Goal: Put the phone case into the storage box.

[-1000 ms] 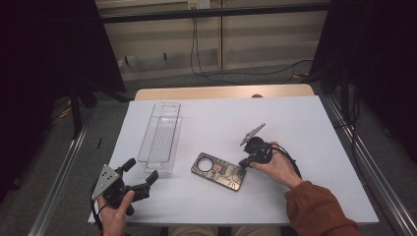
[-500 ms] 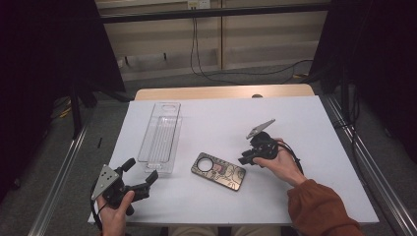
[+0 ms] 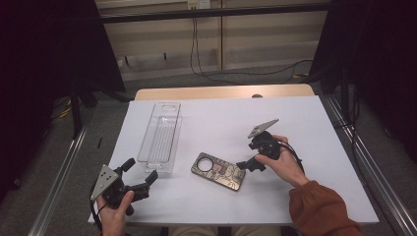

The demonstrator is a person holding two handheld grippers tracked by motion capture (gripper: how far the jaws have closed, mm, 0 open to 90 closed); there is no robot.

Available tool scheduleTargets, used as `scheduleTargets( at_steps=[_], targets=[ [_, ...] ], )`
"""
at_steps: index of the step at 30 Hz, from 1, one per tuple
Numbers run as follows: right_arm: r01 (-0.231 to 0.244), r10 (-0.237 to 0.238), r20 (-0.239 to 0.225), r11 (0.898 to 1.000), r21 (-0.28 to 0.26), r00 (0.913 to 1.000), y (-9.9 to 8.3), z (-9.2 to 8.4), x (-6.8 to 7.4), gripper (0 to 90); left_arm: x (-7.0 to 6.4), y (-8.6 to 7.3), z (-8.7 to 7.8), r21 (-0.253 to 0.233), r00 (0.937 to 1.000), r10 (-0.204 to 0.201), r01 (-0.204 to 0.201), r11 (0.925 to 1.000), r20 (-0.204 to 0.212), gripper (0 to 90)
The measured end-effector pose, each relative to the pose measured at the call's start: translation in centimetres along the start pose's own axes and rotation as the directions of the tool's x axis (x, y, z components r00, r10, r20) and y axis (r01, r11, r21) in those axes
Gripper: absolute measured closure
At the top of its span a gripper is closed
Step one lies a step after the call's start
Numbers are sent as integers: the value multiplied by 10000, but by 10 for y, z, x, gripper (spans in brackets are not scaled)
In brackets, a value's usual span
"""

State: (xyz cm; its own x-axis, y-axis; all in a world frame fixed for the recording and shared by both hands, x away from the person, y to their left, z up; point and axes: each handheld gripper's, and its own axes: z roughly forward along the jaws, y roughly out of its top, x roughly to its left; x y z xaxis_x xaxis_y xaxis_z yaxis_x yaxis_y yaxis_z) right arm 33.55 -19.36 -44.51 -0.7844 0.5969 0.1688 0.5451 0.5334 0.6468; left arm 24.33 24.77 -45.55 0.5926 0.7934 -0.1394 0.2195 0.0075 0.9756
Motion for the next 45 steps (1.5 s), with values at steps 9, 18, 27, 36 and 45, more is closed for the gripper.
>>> scheduleTargets(
  at_steps=[9, 18, 27, 36, 45],
  targets=[
    [-143, 138, -523, 9999, -94, 9985, 4, -4, 14, 54, -1, 0, 1, -43, 10000, -65, 65, 10000, -60, 31],
    [91, -81, -335, 9995, 295, 9994, 8, 6, 27, 49, -1, 0, 1, 51, 10000, 34, -34, 10000, -33, 31],
    [445, -377, -654, 9934, 1053, 9971, 23, 27, 37, 36, 0, 0, 1, 60, 10000, 52, -52, 10000, -20, 31],
    [727, -617, -640, 9799, 1860, 9960, 38, 52, 44, 38, 0, -1, 1, 48, 10000, 30, -31, 10000, 61, 31],
    [911, -762, -691, 9649, 2464, 9947, 42, 72, 47, 43, 1, -1, 1, 102, 10000, 66, -66, 9999, 63, 31]
  ],
)
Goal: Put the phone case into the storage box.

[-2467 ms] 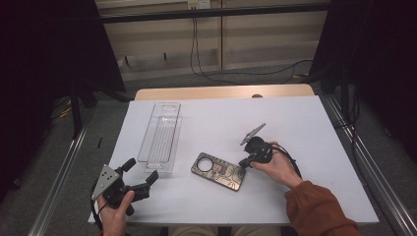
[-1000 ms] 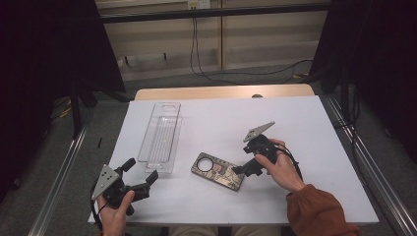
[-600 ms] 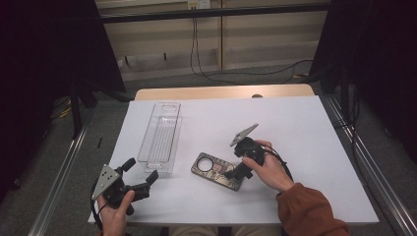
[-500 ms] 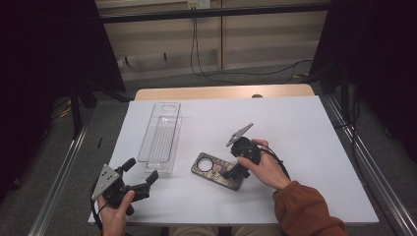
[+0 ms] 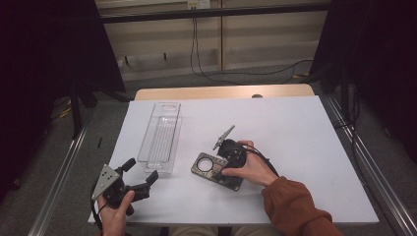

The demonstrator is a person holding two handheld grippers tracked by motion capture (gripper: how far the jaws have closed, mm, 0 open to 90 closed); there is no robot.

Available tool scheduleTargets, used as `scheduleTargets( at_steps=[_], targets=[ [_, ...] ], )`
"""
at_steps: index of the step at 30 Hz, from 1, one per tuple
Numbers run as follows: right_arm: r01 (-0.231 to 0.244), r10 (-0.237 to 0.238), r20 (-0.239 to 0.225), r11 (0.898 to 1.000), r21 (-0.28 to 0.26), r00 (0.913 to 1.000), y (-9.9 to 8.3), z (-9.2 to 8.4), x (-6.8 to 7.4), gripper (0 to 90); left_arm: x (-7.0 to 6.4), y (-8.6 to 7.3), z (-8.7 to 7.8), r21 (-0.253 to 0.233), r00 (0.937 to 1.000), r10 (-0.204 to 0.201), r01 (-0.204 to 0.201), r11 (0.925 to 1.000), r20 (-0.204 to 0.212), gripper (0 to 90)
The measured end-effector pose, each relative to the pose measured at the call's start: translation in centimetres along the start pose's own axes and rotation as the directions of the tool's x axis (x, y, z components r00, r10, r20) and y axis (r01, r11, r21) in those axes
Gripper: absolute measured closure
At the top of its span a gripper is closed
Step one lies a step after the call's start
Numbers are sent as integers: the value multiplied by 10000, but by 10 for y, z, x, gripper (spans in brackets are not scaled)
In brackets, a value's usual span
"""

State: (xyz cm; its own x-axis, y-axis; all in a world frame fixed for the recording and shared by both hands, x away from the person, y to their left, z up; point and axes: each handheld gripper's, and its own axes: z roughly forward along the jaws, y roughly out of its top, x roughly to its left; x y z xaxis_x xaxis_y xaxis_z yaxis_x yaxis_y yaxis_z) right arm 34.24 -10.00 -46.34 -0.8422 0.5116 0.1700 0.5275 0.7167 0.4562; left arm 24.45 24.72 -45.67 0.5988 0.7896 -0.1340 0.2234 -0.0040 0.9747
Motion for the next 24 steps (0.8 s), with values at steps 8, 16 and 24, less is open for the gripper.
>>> scheduleTargets(
  at_steps=[8, 16, 24],
  targets=[
    [263, -274, 242, 9987, 427, 9993, 4, 8, 6, 0, -1, 0, 0, -17, 10000, -41, 41, 10000, 8, 31],
    [218, -251, 572, 9981, 582, 9980, 5, 11, 10, 0, -1, 0, 0, -21, 10000, -3, 3, 10000, 24, 31],
    [468, -521, 807, 9967, 662, 9954, 4, 13, 12, 0, -1, 0, 0, 6, 10000, 27, -27, 10000, -44, 31]
  ],
)
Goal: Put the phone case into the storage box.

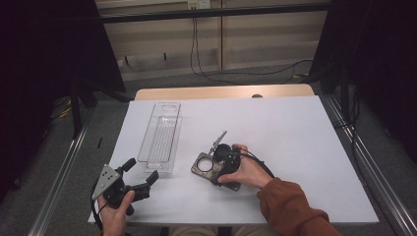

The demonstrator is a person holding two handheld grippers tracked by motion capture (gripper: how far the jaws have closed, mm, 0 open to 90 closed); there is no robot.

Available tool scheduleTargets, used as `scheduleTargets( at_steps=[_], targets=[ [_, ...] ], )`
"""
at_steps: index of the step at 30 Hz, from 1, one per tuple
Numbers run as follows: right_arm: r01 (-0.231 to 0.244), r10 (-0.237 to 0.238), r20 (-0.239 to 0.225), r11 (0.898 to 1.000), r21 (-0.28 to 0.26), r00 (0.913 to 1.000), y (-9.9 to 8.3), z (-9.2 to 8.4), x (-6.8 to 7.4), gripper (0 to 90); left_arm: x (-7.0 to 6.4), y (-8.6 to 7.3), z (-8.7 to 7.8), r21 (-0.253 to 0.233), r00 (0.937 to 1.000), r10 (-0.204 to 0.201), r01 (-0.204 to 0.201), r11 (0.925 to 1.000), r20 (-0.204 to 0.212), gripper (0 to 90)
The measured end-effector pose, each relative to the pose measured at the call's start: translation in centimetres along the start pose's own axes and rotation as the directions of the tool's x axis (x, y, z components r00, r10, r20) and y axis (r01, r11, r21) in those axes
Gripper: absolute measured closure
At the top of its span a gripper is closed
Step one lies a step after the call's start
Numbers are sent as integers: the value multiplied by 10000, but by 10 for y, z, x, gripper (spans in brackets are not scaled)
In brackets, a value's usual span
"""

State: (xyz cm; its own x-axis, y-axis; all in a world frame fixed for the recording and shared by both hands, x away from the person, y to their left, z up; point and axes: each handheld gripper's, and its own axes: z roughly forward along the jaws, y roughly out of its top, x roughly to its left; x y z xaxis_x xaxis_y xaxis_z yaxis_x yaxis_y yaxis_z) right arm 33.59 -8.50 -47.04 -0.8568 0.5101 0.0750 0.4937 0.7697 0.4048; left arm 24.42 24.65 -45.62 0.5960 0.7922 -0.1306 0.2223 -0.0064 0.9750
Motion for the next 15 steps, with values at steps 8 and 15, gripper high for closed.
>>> scheduleTargets(
  at_steps=[8, 15],
  targets=[
    [233, -235, 240, 9997, 64, 9994, -1, 1, 3, 0, 0, 0, 0, 24, 10000, -9, 9, 10000, 16, 30],
    [265, -257, 280, 9992, -314, 9993, -5, 1, 3, 0, 0, 0, -1, 9, 10000, -3, 3, 10000, -22, 31]
  ],
)
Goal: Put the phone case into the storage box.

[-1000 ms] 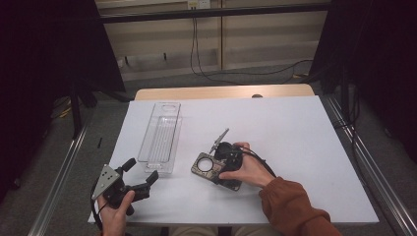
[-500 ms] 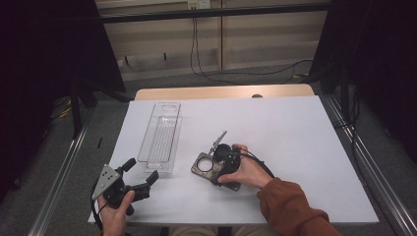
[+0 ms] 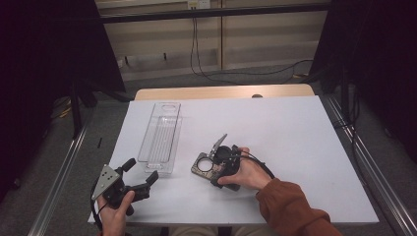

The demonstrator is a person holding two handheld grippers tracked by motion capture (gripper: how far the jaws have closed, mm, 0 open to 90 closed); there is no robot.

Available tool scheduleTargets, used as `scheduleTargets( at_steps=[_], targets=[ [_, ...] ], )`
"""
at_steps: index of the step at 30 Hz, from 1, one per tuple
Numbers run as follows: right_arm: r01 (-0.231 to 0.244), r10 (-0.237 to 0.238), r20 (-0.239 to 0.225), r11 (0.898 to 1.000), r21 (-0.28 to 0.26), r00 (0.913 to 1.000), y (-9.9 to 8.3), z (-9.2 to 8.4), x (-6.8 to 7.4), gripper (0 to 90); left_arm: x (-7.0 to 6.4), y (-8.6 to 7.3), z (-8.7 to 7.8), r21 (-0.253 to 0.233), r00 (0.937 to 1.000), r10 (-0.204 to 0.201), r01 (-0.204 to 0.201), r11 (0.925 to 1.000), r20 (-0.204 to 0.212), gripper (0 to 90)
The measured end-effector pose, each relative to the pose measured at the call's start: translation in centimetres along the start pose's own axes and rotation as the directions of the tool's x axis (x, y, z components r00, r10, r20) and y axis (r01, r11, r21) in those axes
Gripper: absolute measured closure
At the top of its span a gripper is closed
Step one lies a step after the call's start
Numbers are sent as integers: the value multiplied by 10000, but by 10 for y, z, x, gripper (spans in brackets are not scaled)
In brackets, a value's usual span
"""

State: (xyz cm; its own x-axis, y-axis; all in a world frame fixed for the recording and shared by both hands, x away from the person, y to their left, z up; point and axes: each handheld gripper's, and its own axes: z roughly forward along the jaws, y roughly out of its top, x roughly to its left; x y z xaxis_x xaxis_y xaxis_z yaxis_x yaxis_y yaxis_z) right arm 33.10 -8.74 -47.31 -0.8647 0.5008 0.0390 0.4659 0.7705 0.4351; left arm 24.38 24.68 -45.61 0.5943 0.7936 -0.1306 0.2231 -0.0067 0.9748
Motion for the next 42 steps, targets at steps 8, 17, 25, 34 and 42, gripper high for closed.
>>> scheduleTargets(
  at_steps=[8, 17, 25, 34, 42],
  targets=[
    [-60, 59, 33, 9993, 361, 10000, 5, -2, 0, 49, 0, 0, 1, -26, 10000, -22, 22, 10000, 45, 31],
    [-173, 166, 98, 9965, 822, 9998, 11, -5, -3, 120, 0, 0, 1, -49, 10000, -22, 22, 10000, 60, 31],
    [-241, 238, 51, 9971, 719, 9997, 10, -6, -4, 122, 1, 0, 0, -53, 10000, 4, -4, 10000, 81, 30],
    [-378, 382, -53, 9972, 643, 9993, 8, -8, -4, 122, 1, -1, 0, 27, 10000, 8, -8, 10000, 80, 25],
    [-490, 490, 53, 9988, -42, 9988, 6, -20, -8, 122, 1, -1, 1, -3, 10000, 3, -3, 10000, 76, 25]
  ],
)
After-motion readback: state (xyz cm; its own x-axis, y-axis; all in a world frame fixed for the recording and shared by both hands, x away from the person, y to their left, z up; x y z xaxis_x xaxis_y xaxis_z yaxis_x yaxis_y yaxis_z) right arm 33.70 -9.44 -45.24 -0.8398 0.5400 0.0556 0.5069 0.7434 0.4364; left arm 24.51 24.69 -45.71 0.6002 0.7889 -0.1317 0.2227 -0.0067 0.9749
